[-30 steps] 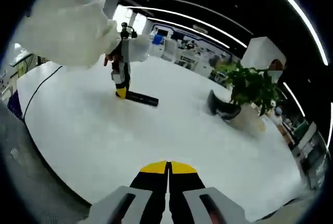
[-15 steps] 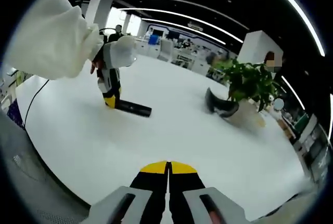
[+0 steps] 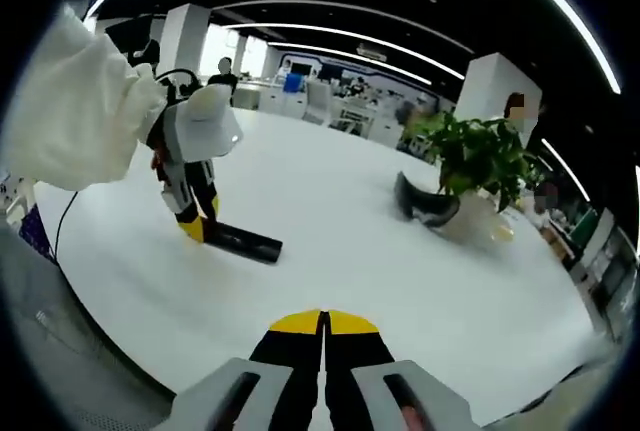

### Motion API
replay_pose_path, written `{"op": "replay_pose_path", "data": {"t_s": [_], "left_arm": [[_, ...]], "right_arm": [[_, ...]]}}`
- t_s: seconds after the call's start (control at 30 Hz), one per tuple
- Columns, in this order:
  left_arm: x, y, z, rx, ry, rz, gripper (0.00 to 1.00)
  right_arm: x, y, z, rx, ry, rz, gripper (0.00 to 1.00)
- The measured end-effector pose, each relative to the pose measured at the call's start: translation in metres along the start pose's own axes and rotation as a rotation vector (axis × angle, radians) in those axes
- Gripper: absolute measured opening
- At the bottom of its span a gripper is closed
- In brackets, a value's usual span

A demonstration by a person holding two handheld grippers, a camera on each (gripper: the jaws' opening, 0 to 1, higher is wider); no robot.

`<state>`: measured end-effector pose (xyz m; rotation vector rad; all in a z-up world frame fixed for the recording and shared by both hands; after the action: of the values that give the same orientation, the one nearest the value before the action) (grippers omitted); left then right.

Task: Press the specified remote control buttons in sequence, fully releasing each button before pressing the next.

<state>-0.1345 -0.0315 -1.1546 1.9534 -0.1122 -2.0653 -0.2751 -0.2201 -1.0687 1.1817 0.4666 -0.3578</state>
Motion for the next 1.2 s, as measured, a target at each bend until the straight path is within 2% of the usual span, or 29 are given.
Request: {"op": "replay_pose_path", "data": {"t_s": [0.03,0.07,0.13,0.2,0.4,0.53,0.83,0.97,1.1,1.2], "left_arm": [[0.000,-0.001,0.003,0.003,0.000,0.000,0.23],[0.000,-0.001,0.007,0.005,-0.001,0.000,0.23],[0.000,-0.002,0.014,0.009,-0.003,-0.002,0.23],[0.001,-0.003,0.021,0.016,-0.004,-0.005,0.23],[0.002,-0.006,0.044,0.023,-0.007,-0.012,0.23],[0.004,-0.008,0.061,0.050,-0.009,-0.019,0.23],[0.006,-0.015,0.089,0.052,-0.010,-0.004,0.23],[0.006,-0.018,0.102,0.046,-0.011,-0.001,0.23],[0.006,-0.020,0.114,0.042,-0.013,-0.003,0.23],[0.006,-0.021,0.122,0.026,-0.008,-0.002,0.23]], "right_arm": [[-0.001,0.000,-0.001,-0.029,0.011,0.010,0.00],[-0.002,0.000,-0.002,-0.012,0.013,0.010,0.00],[-0.006,0.002,-0.009,-0.049,0.094,0.025,0.00],[-0.010,0.005,-0.007,-0.059,0.091,0.062,0.00],[-0.010,0.005,-0.005,-0.042,0.087,0.069,0.01],[-0.010,0.007,-0.006,-0.031,0.087,0.087,0.10],[-0.011,0.010,-0.004,-0.004,0.077,0.114,0.26],[-0.012,0.012,-0.002,0.008,0.069,0.131,0.31],[-0.010,0.010,-0.003,0.005,0.073,0.120,0.34],[-0.010,0.007,-0.003,-0.011,0.074,0.093,0.24]]}}
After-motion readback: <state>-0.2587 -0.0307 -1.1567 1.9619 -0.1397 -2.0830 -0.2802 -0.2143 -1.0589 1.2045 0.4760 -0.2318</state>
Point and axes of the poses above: the point that each gripper's makers call its tool centre point, and the gripper's own axes: x roughly forward along the fingers, z roughly to its right, y roughly out of its top, the point moved 5 cm from there along -x, roughly backward along the fingers, and after that the axes turned 6 degrees about -y, right-handed, at the moved point
